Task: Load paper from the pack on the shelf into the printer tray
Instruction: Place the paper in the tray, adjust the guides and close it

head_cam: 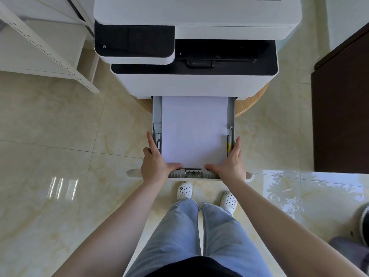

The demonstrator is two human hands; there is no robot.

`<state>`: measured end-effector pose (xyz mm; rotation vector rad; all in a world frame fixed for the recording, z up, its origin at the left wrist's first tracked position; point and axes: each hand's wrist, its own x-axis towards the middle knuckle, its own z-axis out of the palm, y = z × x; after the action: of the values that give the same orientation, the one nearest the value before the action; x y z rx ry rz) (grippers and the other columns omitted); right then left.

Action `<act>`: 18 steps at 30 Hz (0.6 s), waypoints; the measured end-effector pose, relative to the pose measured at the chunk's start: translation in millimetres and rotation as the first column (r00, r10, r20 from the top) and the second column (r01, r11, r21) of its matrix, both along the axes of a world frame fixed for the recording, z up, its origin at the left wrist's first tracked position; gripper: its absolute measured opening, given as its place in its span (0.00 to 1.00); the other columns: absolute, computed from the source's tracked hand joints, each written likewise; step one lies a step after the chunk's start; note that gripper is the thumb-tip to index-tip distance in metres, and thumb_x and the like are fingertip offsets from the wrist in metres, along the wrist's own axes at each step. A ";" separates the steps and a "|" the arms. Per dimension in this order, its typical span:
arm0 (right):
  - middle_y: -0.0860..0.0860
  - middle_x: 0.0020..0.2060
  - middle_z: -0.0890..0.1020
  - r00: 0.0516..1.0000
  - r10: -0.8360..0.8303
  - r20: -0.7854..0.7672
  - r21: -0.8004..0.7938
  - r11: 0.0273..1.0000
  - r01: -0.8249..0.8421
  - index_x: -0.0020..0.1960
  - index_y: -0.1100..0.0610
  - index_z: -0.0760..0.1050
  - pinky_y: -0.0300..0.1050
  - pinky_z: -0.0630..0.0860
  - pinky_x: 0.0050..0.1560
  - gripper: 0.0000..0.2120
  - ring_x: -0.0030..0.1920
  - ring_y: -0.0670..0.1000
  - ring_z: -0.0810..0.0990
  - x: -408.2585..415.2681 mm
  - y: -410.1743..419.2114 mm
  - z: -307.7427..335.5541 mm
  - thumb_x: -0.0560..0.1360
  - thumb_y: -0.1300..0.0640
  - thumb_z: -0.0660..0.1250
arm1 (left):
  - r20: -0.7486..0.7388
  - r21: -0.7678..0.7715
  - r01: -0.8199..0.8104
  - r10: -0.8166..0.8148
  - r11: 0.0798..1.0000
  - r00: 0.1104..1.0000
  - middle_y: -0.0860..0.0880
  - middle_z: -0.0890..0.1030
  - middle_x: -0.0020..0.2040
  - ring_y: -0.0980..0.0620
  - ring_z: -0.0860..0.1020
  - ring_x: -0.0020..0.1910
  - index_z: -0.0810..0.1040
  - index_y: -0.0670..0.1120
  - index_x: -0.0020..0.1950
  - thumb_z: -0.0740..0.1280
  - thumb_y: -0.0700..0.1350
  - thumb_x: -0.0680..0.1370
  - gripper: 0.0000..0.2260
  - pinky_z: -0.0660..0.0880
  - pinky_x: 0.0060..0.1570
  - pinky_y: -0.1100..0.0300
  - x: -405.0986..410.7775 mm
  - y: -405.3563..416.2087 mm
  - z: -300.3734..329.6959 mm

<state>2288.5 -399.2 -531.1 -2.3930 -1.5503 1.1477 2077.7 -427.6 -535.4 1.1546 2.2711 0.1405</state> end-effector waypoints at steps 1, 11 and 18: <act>0.53 0.72 0.63 1.000 0.000 0.011 -0.001 1.000 0.000 0.76 0.46 0.33 0.54 0.75 0.54 0.67 0.67 0.58 0.72 -1.0 0.1 0.0 0.56 0.47 0.81 | -0.005 0.009 -0.002 0.002 1.000 1.000 0.40 0.70 0.61 0.40 0.79 0.47 0.36 0.50 0.77 0.80 0.60 0.54 0.67 0.76 0.37 0.51 1.0 0.2 -0.3; 0.53 0.72 0.63 1.000 -0.006 -0.015 -0.003 1.000 0.006 0.77 0.48 0.35 0.54 0.74 0.54 0.65 0.68 0.58 0.70 0.9 -1.0 0.7 0.58 0.46 0.80 | 0.003 0.003 -0.017 0.017 1.000 1.000 0.40 0.70 0.61 0.40 0.78 0.50 0.36 0.50 0.77 0.79 0.63 0.55 0.66 0.73 0.37 0.53 2.4 -1.6 0.5; 0.53 0.74 0.62 1.000 -0.011 -0.018 0.024 1.000 0.011 0.76 0.46 0.36 0.56 0.74 0.55 0.64 0.69 0.58 0.70 -0.6 -3.3 2.3 0.58 0.46 0.80 | -0.016 0.017 -0.017 0.017 1.000 1.000 0.41 0.71 0.60 0.41 0.79 0.48 0.37 0.51 0.77 0.78 0.63 0.55 0.65 0.73 0.36 0.54 3.6 -4.0 1.0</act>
<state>2287.9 -402.4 -528.8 -2.3666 -1.5347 1.1391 2081.3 -431.7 -534.4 1.1487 2.2983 0.1576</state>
